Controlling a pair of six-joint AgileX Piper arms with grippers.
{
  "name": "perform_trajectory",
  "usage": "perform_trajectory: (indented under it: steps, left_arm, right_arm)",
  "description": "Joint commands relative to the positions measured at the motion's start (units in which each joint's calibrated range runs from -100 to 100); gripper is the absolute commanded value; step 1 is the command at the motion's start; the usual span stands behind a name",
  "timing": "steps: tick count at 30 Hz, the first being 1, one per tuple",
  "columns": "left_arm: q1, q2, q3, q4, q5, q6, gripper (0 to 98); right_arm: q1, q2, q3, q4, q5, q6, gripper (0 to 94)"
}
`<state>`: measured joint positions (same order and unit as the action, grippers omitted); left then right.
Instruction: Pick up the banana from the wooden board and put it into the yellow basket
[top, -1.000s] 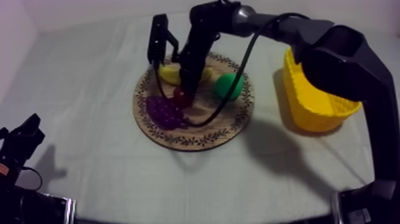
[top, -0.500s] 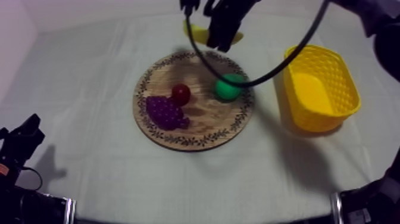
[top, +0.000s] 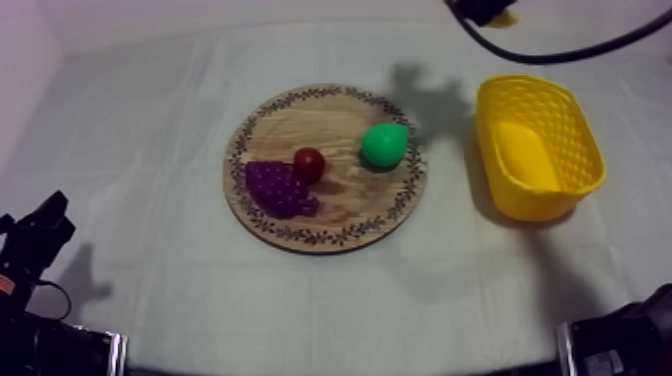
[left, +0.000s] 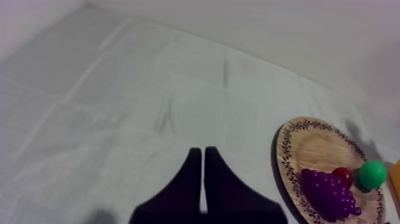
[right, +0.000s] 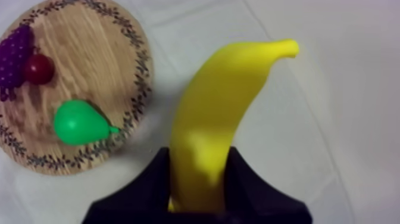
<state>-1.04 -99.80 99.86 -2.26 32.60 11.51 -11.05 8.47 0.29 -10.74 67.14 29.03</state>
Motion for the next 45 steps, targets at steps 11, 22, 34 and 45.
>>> perform_trajectory:
  steps: [11,22,34,45]
  left_arm:
    - [-0.01,-0.03,0.03,-0.01,-0.02,0.0,0.1]
    - [-0.01,-0.03,0.03,-0.01,-0.02,0.0,0.1]
    - [-0.01,-0.03,0.03,-0.01,-0.02,0.0,0.1]
    - [-0.01,-0.03,0.03,-0.01,-0.02,0.0,0.1]
  right_arm:
    - [7.39,-8.79,26.49,0.61,-8.47,0.04,12.2]
    - [8.63,-9.14,37.21,1.12,-14.79,-1.21,19.2]
    - [10.17,-14.06,42.02,1.2,-16.66,-1.18,53.6]
    - [8.66,-36.61,53.59,2.46,-23.53,-6.25,38.4]
